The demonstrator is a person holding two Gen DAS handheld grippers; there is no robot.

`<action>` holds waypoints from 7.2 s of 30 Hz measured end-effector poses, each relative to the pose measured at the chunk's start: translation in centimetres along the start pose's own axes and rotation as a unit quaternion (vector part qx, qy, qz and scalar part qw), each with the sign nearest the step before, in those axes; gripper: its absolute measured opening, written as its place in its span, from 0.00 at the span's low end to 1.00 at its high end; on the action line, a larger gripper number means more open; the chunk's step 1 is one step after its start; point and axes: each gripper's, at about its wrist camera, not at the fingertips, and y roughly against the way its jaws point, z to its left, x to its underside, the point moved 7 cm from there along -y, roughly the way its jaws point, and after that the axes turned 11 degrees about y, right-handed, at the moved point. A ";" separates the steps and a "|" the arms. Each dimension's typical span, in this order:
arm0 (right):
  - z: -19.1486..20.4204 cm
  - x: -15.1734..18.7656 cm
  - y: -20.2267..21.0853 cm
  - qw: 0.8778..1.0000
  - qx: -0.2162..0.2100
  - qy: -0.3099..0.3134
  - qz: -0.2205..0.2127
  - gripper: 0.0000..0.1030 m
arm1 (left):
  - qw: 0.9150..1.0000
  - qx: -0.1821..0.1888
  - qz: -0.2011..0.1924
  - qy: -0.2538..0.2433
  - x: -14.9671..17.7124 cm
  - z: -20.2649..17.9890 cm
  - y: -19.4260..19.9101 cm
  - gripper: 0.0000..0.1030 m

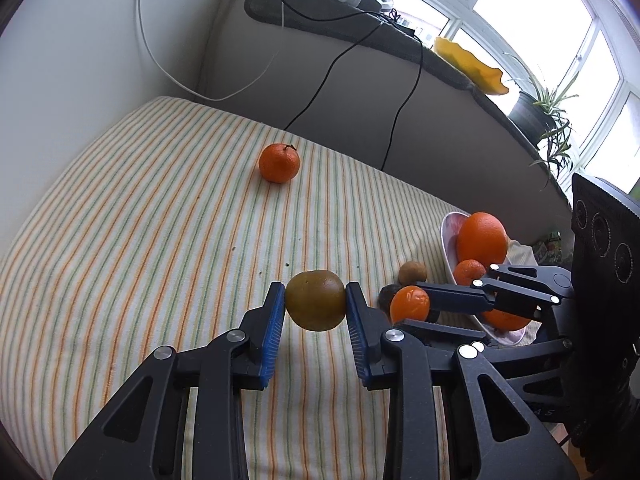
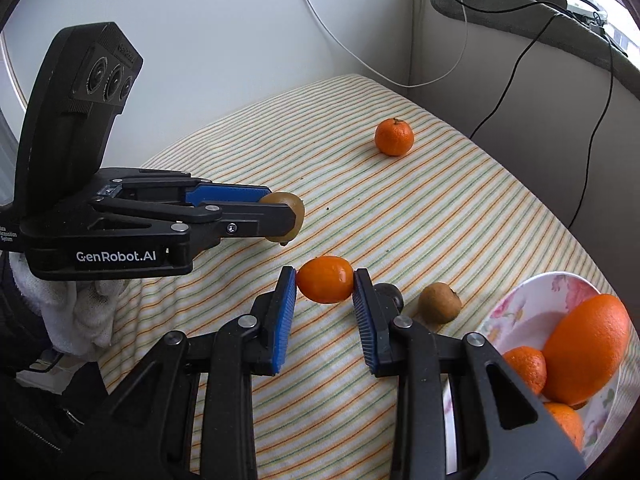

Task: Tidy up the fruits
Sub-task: 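Close the right gripper on the small tangerine while the left grasps the olive-brown fruit, then carry both fruits into the bowl and open the left then the right gripper, then withdraw both grippers and move them toward a brown kiwi and a dark plum, then grasp the brown kiwi with the right gripper while the left grasps a dark plum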

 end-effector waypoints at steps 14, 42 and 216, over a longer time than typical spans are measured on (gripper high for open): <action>-3.1 2.7 6.7 0.997 0.047 -0.045 -0.041 0.29 | 0.999 0.017 -0.001 -0.031 0.9 -3.9 0.2 0.28; -11.8 12.4 13.8 0.977 0.129 -0.160 -0.048 0.29 | 0.994 0.061 0.035 -0.083 3.5 -11.9 -3.2 0.28; -6.2 0.6 -5.0 0.957 -0.069 0.162 0.231 0.27 | 0.990 0.021 0.069 -0.121 2.0 -7.0 -8.6 0.19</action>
